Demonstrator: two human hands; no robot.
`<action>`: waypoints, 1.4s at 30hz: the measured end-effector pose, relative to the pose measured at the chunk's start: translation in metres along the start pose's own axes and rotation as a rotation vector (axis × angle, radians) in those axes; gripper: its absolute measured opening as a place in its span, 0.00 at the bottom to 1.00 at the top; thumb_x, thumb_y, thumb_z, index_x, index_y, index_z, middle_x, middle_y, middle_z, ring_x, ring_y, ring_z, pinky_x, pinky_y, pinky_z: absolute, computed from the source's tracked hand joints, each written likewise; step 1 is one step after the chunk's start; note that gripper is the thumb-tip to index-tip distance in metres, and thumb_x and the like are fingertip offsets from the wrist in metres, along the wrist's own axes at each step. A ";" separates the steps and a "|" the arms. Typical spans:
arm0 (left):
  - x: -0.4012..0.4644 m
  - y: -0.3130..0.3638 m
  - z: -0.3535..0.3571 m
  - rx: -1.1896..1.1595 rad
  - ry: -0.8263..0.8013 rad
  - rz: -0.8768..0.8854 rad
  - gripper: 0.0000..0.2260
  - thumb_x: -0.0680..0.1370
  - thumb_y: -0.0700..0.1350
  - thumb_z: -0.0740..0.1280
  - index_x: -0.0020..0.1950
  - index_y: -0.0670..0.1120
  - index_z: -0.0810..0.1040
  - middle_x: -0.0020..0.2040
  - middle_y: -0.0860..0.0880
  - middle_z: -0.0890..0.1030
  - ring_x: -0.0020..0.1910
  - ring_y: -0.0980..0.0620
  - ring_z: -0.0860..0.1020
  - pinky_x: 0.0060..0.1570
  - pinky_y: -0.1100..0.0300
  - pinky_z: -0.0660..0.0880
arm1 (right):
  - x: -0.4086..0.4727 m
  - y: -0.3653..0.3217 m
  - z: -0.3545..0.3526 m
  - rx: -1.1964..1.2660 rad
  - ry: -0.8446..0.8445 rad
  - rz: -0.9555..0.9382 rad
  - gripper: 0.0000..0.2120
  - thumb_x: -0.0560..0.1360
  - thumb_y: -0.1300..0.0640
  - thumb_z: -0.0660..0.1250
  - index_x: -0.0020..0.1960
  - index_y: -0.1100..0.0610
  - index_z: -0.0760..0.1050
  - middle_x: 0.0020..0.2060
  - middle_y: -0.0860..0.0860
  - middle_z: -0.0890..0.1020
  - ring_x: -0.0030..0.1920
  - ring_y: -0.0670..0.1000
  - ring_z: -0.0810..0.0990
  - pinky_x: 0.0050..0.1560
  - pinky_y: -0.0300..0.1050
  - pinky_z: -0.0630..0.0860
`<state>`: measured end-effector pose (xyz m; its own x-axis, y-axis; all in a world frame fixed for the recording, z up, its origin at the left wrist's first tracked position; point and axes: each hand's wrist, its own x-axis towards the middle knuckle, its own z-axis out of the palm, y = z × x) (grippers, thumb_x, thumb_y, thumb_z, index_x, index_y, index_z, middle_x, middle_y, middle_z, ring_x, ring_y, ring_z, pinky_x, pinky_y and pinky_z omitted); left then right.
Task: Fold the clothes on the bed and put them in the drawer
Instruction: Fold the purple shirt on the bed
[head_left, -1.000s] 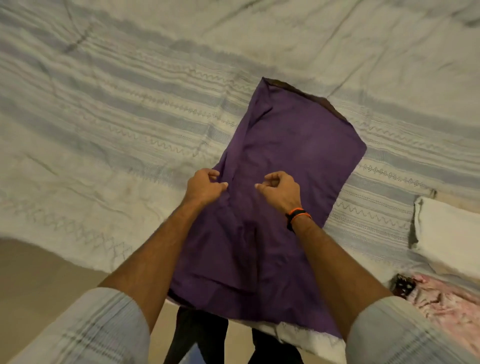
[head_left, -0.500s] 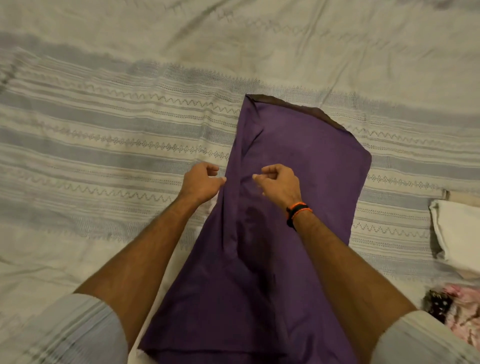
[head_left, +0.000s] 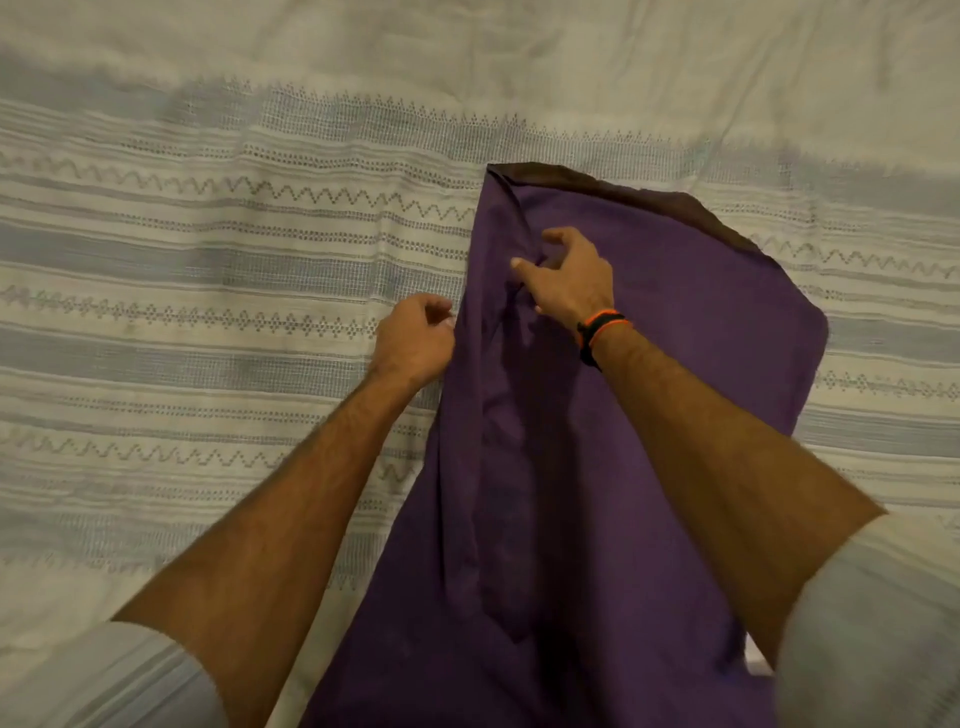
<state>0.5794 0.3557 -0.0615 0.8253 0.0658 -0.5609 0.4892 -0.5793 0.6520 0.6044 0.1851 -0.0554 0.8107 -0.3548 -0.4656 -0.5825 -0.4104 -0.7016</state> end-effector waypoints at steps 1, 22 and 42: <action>0.005 -0.003 0.004 -0.023 0.017 -0.008 0.11 0.79 0.42 0.66 0.61 0.46 0.78 0.56 0.49 0.82 0.55 0.49 0.81 0.60 0.53 0.77 | 0.007 0.001 0.005 -0.004 0.006 0.015 0.25 0.69 0.45 0.76 0.62 0.53 0.75 0.51 0.53 0.82 0.54 0.56 0.82 0.53 0.57 0.81; 0.034 0.025 0.024 0.062 0.135 0.055 0.13 0.72 0.45 0.76 0.54 0.46 0.77 0.39 0.54 0.81 0.46 0.55 0.81 0.55 0.59 0.78 | 0.045 0.046 -0.040 0.107 0.346 0.164 0.08 0.67 0.53 0.77 0.39 0.51 0.78 0.42 0.48 0.83 0.48 0.50 0.83 0.52 0.46 0.81; -0.007 -0.028 0.085 0.793 0.087 0.604 0.54 0.69 0.76 0.55 0.80 0.38 0.45 0.81 0.44 0.45 0.79 0.43 0.44 0.77 0.43 0.47 | 0.106 0.040 -0.016 -0.940 -0.088 -0.752 0.38 0.80 0.34 0.45 0.81 0.56 0.45 0.81 0.52 0.48 0.80 0.52 0.46 0.79 0.54 0.42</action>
<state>0.5365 0.3023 -0.1192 0.9067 -0.3776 -0.1880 -0.3223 -0.9077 0.2687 0.6659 0.1180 -0.1242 0.9452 0.2786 -0.1701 0.2518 -0.9540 -0.1630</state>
